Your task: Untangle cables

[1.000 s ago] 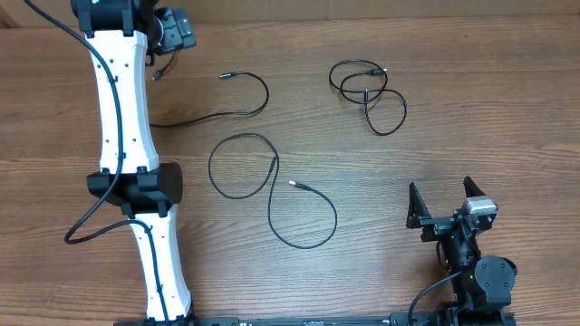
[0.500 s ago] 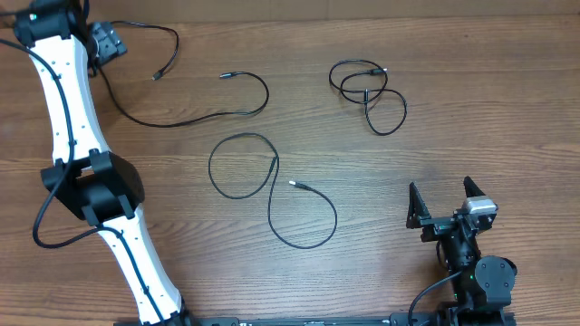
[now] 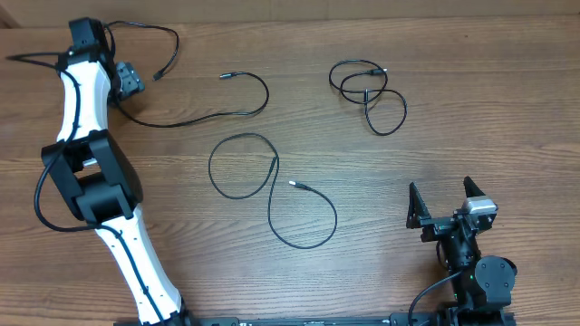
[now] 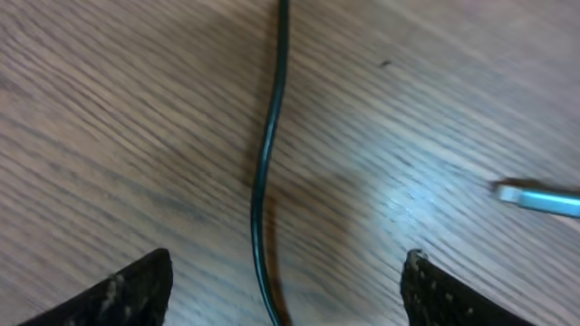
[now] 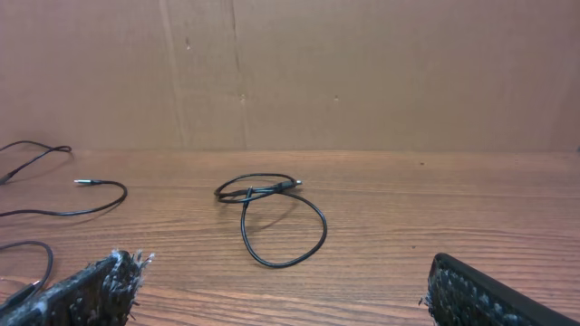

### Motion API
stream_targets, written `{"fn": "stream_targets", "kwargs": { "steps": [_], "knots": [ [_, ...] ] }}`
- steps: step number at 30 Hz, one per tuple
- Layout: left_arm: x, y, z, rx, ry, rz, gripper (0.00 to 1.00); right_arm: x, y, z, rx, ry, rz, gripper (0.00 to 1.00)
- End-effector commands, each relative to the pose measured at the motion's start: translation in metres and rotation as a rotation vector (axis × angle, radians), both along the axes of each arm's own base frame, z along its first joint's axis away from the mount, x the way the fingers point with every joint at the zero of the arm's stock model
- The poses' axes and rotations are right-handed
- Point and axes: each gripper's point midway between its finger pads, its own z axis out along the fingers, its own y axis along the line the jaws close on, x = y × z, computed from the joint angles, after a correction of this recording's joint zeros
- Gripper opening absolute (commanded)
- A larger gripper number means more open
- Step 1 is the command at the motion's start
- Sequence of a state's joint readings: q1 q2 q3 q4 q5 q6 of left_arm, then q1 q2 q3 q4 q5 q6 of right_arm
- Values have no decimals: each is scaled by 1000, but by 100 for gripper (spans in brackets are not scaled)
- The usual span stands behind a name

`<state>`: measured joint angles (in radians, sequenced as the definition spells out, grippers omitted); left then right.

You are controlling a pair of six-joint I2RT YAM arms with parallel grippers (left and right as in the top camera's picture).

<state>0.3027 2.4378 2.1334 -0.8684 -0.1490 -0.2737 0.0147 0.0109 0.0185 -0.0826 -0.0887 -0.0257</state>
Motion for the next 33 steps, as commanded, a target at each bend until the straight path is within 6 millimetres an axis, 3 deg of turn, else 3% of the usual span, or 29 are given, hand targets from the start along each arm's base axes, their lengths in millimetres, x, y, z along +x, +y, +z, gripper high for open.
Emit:
{"fn": "stream_targets", "kwargs": {
  "steps": [1,7,14,17,20,21,23,24,28,30,31,33],
  "knots": [
    [-8,13,-13,-35,0,-25,80,0,-2,-2,-6,-2,-11,100],
    [-12,31,-29,-69,-35,-41,76,0,-2,-2,-6,-2,-11,100],
    [-10,32,-36,-44,-32,-92,61,0,-2,-2,-6,-2,-11,100],
    [-12,31,-46,-52,-13,-95,60,0,-2,-2,-6,-2,-11,100],
    [-19,27,-59,-65,28,-106,49,0,-2,-2,-6,-2,-11,100],
    [-21,28,-61,-64,42,-102,37,0,-2,-2,-6,-2,-11,100],
    [-24,27,-62,-70,53,-101,4,0,-2,-2,-6,-2,-11,100],
    [-26,28,-60,-72,59,-93,4,0,-2,-2,-6,-2,-11,100],
    [-34,43,-25,-87,48,46,4,0,-2,-2,-6,-2,-11,100],
    [-34,53,8,-91,9,107,4,0,-2,-2,-6,-2,-11,100],
    [-34,60,39,-99,-37,173,4,0,-2,-2,-6,-2,-11,100],
    [-37,67,77,-115,-104,269,4,0,-2,-2,-6,-2,-11,100]
  ]
}}
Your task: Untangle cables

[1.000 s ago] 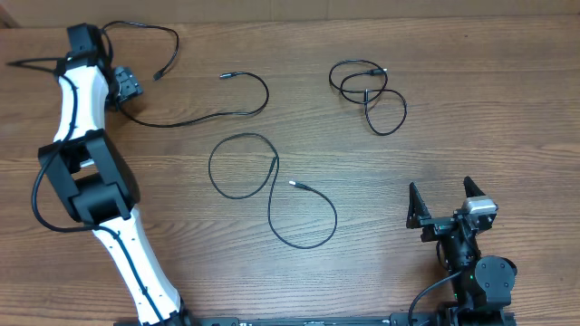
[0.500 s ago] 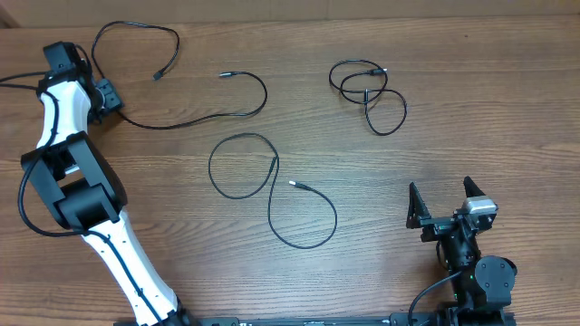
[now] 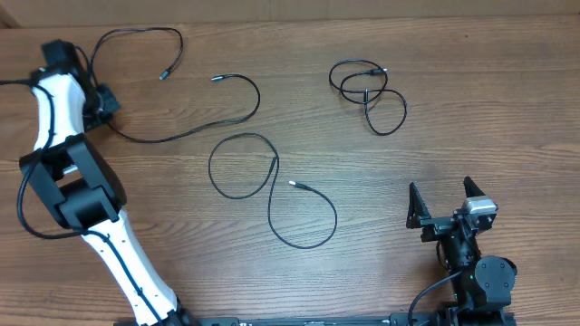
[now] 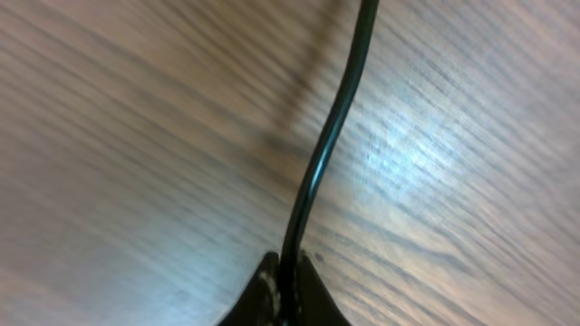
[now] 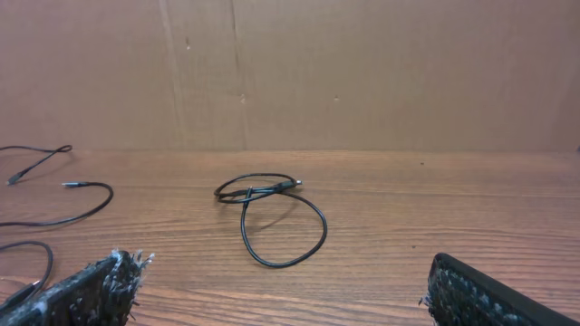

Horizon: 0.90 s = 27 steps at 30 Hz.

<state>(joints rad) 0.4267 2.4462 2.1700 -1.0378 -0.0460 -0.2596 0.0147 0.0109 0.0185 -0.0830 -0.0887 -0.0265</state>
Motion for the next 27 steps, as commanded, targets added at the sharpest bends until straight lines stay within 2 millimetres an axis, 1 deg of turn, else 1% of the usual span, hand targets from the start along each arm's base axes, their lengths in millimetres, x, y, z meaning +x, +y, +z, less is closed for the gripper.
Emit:
{"fn": "stream_targets", "kwargs": {
  "steps": [1,2,5,7,8,11,13,16,20,21,23,24,27],
  "knots": [
    [10,34,106,35,-226,251,4,0,-2,-2,-5,-2,-11,100],
    [8,37,127,33,-263,281,4,0,-2,-2,-5,-2,-11,100],
    [0,43,181,63,-352,305,4,0,-2,-2,-5,-2,-11,100],
    [-6,45,206,80,-398,312,4,0,-2,-2,-5,-2,-11,100],
    [-8,46,215,86,-415,315,4,0,-2,-2,-5,-2,-11,100],
    [-13,46,232,100,-447,317,4,0,-2,-2,-5,-2,-11,100],
    [-13,47,233,101,-451,316,4,0,-2,-2,-5,-2,-11,100],
    [-10,49,228,104,-449,318,4,0,-2,-2,-5,-2,-11,100],
    [2,56,212,107,-448,320,4,0,-2,-2,-5,-2,-11,100],
    [5,58,205,105,-443,320,4,0,-2,-2,-5,-2,-11,100],
    [13,61,182,90,-415,318,4,0,-2,-2,-5,-2,-11,100],
    [15,62,174,83,-403,317,4,0,-2,-2,-5,-2,-11,100],
    [27,57,135,29,-358,272,4,0,-2,-2,-5,-2,-11,100]
  ]
}}
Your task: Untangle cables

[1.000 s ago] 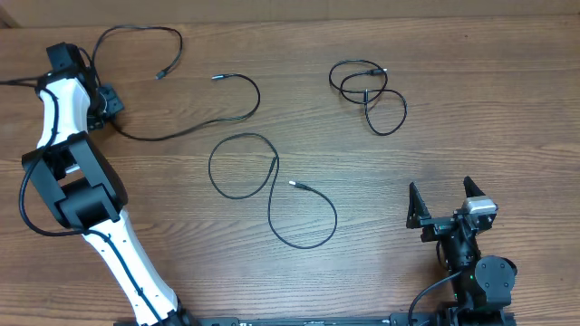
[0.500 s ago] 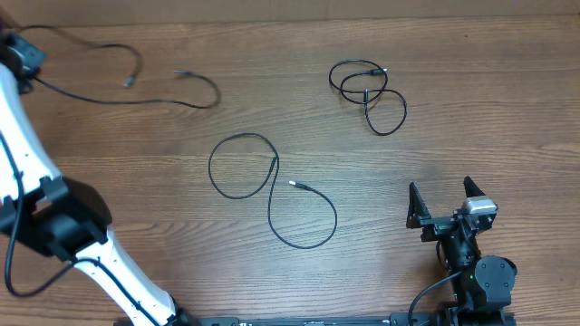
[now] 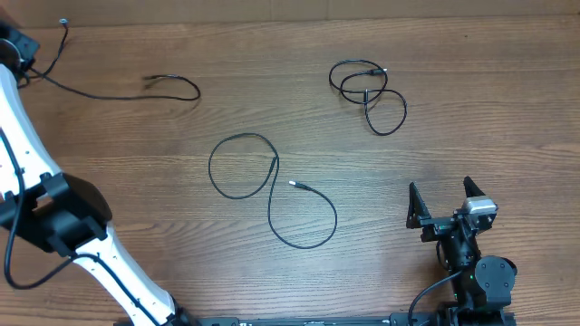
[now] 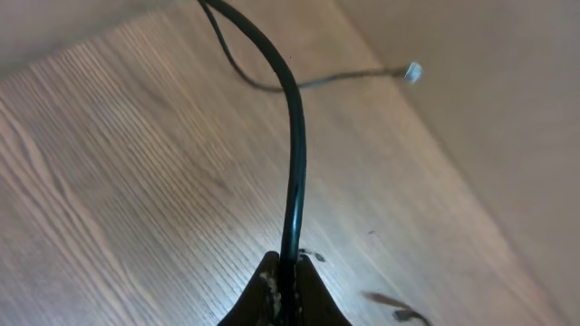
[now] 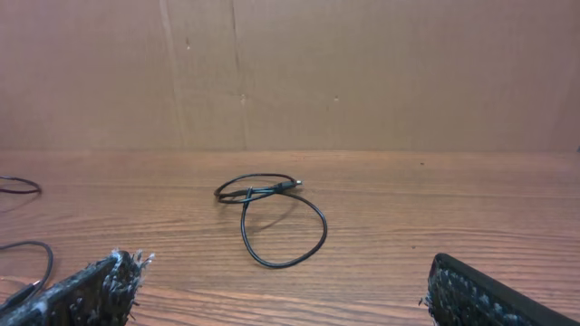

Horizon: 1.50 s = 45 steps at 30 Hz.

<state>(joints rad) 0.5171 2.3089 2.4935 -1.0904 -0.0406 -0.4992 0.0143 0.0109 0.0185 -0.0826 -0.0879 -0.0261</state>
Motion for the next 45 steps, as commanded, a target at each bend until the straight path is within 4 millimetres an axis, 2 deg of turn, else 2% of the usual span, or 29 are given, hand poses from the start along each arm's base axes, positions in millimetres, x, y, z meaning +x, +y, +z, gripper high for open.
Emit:
{"fn": "stream_targets", "kwargs": {
  "steps": [1,5,7,9,12,14,15,16,18,20,22,23,24,27,28,32,36,40,45],
  "knots": [
    [18,-9,-61,-84,65,-77,4,0,-2,-2,-5,-2,-10,100],
    [23,-14,-97,-127,110,-128,4,0,-2,-2,-5,-2,-10,100],
    [26,-16,-99,-87,123,-214,4,0,-2,-2,-5,-2,-10,100],
    [34,-25,-90,-62,104,-320,4,0,-2,-2,-5,-2,-10,100],
    [45,-47,-64,-90,16,-429,4,0,-2,-2,-5,-2,-10,100],
    [55,-69,-45,-151,-75,-500,7,0,-2,-2,-5,-2,-10,100],
    [58,-81,-40,-184,-110,-540,15,0,-2,-2,-5,-2,-10,100],
    [62,-92,-35,-219,-140,-578,26,0,-2,-2,-5,-2,-10,100],
    [65,-117,-32,-290,-173,-646,38,0,-2,-2,-5,-2,-10,100],
    [63,-131,-39,-308,-134,-653,62,0,-2,-2,-5,-2,-10,100],
    [60,-140,-46,-302,-82,-648,57,0,-2,-2,-5,-2,-10,100],
    [58,-144,-51,-292,-52,-647,58,0,-2,-2,-5,-2,-10,100],
    [56,-147,-54,-283,-23,-642,63,0,-2,-2,-5,-2,-10,100],
    [53,-166,-60,-279,27,-673,52,0,-2,-2,-5,-2,-10,100],
    [52,-176,-62,-282,42,-698,51,0,-2,-2,-5,-2,-10,100],
    [46,-211,-71,-231,122,-829,58,0,-2,-2,-5,-2,-10,100],
    [39,-234,-94,-119,276,-854,62,0,-2,-2,-5,-2,-10,100],
    [43,-275,-120,-52,326,-998,65,0,-2,-2,-5,-2,-10,100],
    [53,-295,-150,11,333,-1027,66,0,-2,-2,-5,-2,-10,100]
  ]
}}
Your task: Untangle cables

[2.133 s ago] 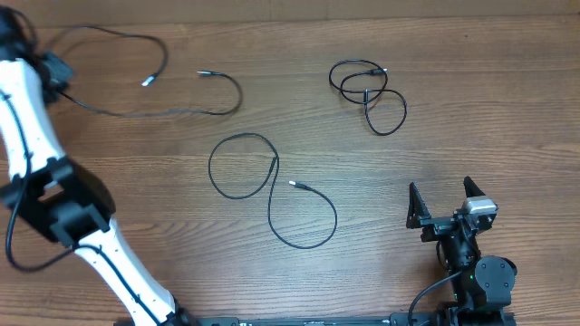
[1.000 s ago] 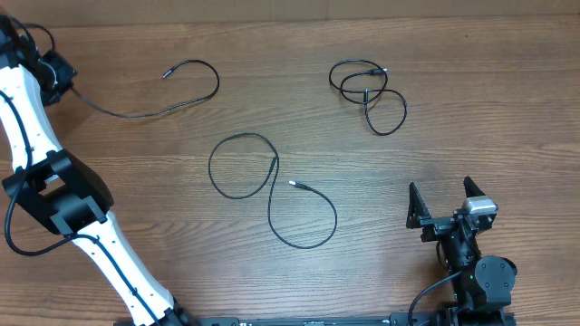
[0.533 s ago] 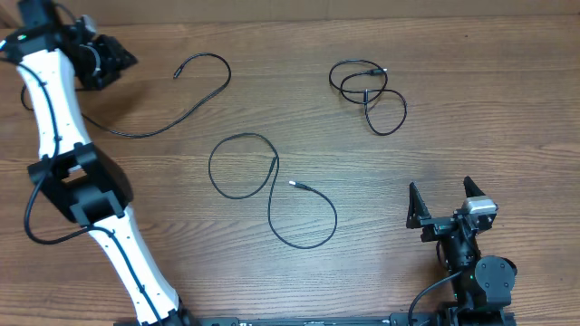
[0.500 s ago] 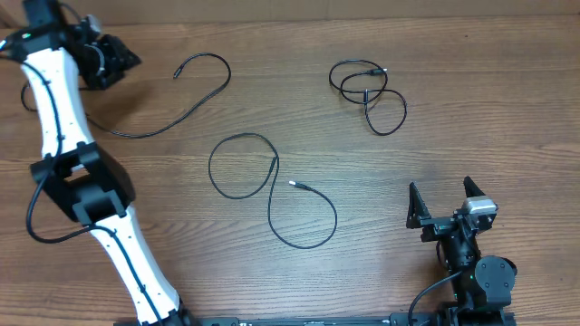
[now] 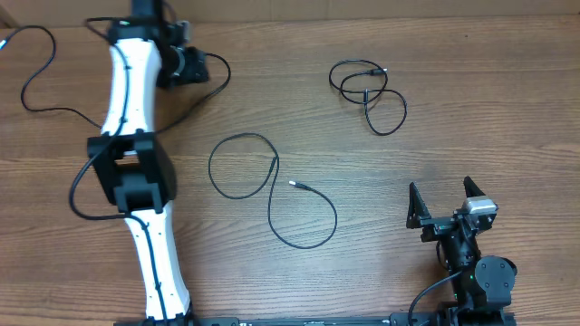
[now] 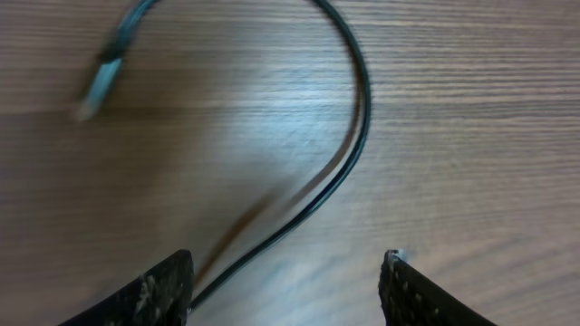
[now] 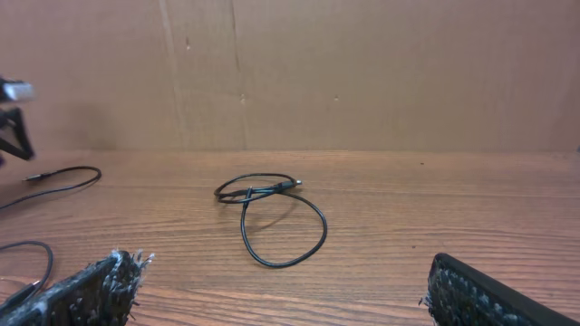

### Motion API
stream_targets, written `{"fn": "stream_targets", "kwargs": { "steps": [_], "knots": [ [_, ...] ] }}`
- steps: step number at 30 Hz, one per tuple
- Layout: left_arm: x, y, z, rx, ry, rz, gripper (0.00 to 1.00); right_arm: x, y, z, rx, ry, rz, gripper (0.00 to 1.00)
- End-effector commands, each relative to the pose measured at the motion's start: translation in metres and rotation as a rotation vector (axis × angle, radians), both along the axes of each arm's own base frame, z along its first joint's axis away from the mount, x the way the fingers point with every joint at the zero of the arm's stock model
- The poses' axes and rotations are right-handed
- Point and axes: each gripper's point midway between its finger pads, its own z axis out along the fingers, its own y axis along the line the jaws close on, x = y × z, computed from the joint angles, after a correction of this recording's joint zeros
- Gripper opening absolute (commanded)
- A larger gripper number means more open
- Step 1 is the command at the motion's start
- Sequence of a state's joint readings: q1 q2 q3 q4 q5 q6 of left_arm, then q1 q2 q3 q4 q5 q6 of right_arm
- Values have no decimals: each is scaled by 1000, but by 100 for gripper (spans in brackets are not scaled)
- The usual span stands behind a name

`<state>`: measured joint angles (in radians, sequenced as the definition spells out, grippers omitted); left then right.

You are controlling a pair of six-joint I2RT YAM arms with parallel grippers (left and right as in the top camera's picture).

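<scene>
Three black cables lie on the wooden table [image 5: 471, 109]. The left cable [image 5: 225, 77] runs from the far left corner, under my left arm, to a bend beside my left gripper [image 5: 186, 65]. In the left wrist view the left gripper [image 6: 285, 276] is open above that cable [image 6: 361, 109], with nothing held; the cable's plug [image 6: 100, 86] lies free. The middle cable [image 5: 270, 204] lies in an open S. The right cable [image 5: 367, 91] [image 7: 263, 188] is looped over itself. My right gripper [image 5: 444, 201] [image 7: 283, 272] stands open, well short of it.
A brown cardboard wall [image 7: 362, 72] closes off the far side of the table. My left arm [image 5: 127, 109] stretches up the left part of the table over the left cable. The right arm base [image 5: 476, 272] sits at the near right.
My left gripper was shut on the left cable at the far left corner. Now it is open further right along the back edge, and the cable lies loose on the table.
My left gripper stood open over the left cable. Then it was shut on it. Then it held the cable at the far left corner, with the cable drawn away from the middle one. Now the cable is let go. The right arm stayed still.
</scene>
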<state>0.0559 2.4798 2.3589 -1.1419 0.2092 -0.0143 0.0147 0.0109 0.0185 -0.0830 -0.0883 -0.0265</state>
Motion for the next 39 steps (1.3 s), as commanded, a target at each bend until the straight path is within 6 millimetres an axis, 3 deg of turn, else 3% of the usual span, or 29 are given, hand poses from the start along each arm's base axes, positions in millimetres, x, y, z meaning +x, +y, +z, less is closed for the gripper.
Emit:
{"fn": "stream_targets", "kwargs": {
  "steps": [1,9,13,19,21,25,26,29,32,35,39],
  "knots": [
    [1,1,-12,98,-25,-41,69,0,-2,-2,-5,-2,-11,100],
    [9,-1,-44,182,-75,-159,64,0,-2,-2,-5,-2,-11,100],
    [5,-1,-53,207,-73,-244,63,0,-2,-2,-5,-2,-11,100],
    [-9,-19,-68,143,-59,-386,60,0,-2,-2,-5,-2,-11,100],
    [-11,-18,-72,144,-54,-387,52,0,-2,-2,-5,-2,-11,100],
    [-2,-12,-69,144,-79,-321,11,0,-2,-2,-5,-2,-11,100],
    [3,-8,-66,139,-92,-271,4,0,-2,-2,-5,-2,-11,100],
    [20,0,-55,108,-139,-133,4,0,-2,-2,-5,-2,-11,100],
    [44,6,-26,53,-215,23,4,0,-2,-2,-5,-2,-11,100],
    [68,9,15,2,-307,132,4,0,-2,-2,-5,-2,-11,100],
    [99,16,87,-88,-475,248,4,0,-2,-2,-5,-2,-11,100]
  ]
}}
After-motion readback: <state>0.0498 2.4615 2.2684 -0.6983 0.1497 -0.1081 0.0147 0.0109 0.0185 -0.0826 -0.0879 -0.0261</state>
